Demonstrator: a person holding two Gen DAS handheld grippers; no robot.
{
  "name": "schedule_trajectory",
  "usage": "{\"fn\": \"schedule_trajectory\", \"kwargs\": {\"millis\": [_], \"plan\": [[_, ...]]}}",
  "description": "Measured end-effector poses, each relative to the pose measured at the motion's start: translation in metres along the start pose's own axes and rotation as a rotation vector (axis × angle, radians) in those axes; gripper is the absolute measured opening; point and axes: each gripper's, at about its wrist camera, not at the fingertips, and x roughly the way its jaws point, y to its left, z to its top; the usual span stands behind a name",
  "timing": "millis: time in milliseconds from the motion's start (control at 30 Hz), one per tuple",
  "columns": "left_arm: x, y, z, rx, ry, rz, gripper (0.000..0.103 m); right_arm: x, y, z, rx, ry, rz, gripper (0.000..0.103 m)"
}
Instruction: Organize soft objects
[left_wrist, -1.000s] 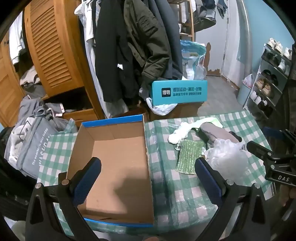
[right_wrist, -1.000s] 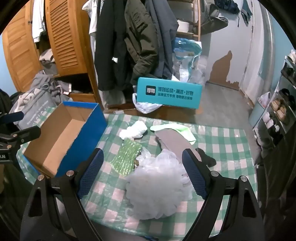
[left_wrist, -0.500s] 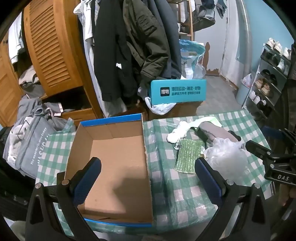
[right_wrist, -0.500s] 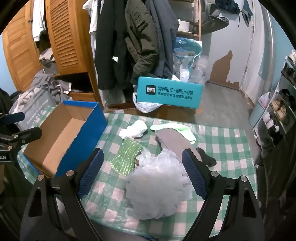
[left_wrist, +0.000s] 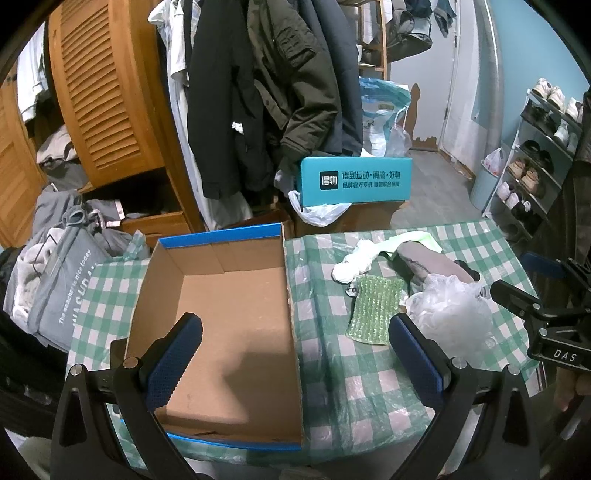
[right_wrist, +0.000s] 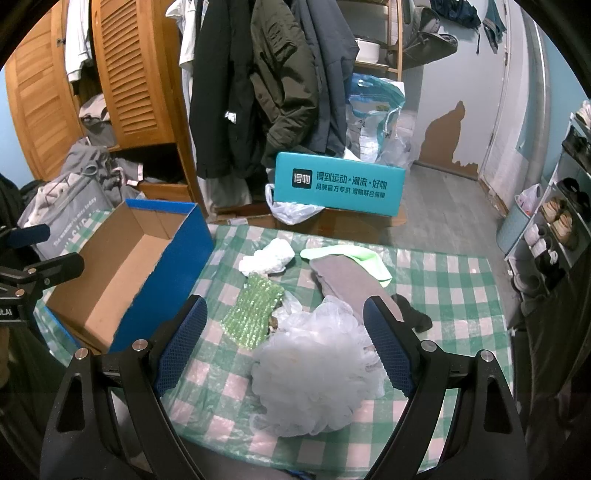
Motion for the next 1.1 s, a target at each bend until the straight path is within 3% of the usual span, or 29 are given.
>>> {"fn": "schedule_trajectory", "kwargs": {"millis": [1100], "plan": [[-0.0009, -0.0036, -0.0055, 0.0, 0.004, -0.004, 0.102, 0.0005, -0.0004, 0.0013, -0.002, 0.004, -0.001, 0.086]]}}
